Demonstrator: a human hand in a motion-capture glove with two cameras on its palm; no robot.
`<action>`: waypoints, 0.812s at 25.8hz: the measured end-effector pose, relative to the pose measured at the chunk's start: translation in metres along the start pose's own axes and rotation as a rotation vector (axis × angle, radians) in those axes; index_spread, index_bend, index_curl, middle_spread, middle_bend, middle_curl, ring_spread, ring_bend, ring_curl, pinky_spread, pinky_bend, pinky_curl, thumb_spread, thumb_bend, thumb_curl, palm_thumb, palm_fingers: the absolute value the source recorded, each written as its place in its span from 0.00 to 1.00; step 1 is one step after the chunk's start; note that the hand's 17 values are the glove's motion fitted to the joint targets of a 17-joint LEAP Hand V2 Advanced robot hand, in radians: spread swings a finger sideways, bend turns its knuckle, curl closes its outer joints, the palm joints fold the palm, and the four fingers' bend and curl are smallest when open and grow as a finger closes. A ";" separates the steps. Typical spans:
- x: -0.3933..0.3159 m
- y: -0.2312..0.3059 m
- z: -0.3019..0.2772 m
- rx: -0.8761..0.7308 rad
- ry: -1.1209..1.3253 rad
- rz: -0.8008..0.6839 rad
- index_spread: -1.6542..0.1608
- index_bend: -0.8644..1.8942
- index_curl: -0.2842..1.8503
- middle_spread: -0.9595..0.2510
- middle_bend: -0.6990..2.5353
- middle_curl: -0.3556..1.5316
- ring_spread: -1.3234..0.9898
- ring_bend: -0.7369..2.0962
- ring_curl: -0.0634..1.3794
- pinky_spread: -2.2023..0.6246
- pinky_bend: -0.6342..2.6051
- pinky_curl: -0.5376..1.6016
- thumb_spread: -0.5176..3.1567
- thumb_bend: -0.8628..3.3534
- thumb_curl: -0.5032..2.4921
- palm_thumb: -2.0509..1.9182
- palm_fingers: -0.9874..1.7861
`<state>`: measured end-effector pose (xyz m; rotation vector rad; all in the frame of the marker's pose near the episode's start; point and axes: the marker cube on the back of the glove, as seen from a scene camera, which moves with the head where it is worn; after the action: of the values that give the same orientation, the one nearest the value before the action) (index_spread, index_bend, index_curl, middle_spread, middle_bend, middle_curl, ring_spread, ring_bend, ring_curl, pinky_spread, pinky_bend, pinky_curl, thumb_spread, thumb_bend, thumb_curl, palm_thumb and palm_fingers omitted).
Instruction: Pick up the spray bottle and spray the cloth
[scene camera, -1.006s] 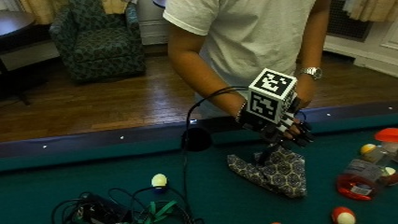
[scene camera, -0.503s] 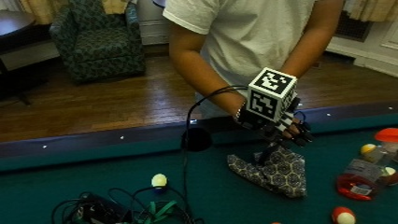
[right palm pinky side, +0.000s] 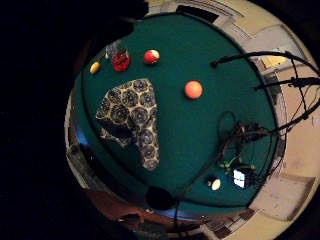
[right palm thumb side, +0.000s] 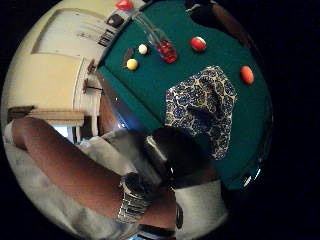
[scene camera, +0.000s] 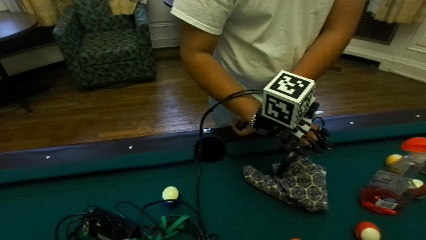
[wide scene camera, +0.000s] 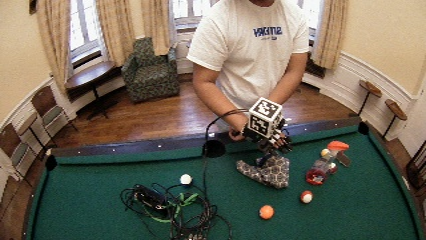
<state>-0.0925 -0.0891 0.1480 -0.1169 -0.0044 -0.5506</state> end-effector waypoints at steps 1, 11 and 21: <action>0.000 0.000 0.000 -0.001 -0.002 -0.001 0.67 0.38 0.31 0.68 0.27 0.33 0.52 0.33 0.26 0.86 0.26 0.41 0.42 0.20 0.27 0.63 0.50; -0.002 -0.002 0.002 -0.009 -0.015 -0.007 0.67 0.38 0.31 0.69 0.27 0.33 0.52 0.33 0.26 0.86 0.26 0.41 0.42 0.20 0.27 0.63 0.50; -0.003 0.003 0.005 -0.019 -0.016 -0.005 0.67 0.38 0.31 0.69 0.27 0.33 0.52 0.33 0.26 0.86 0.26 0.41 0.42 0.20 0.27 0.63 0.50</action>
<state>-0.0928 -0.0843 0.1529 -0.1403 -0.0149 -0.5549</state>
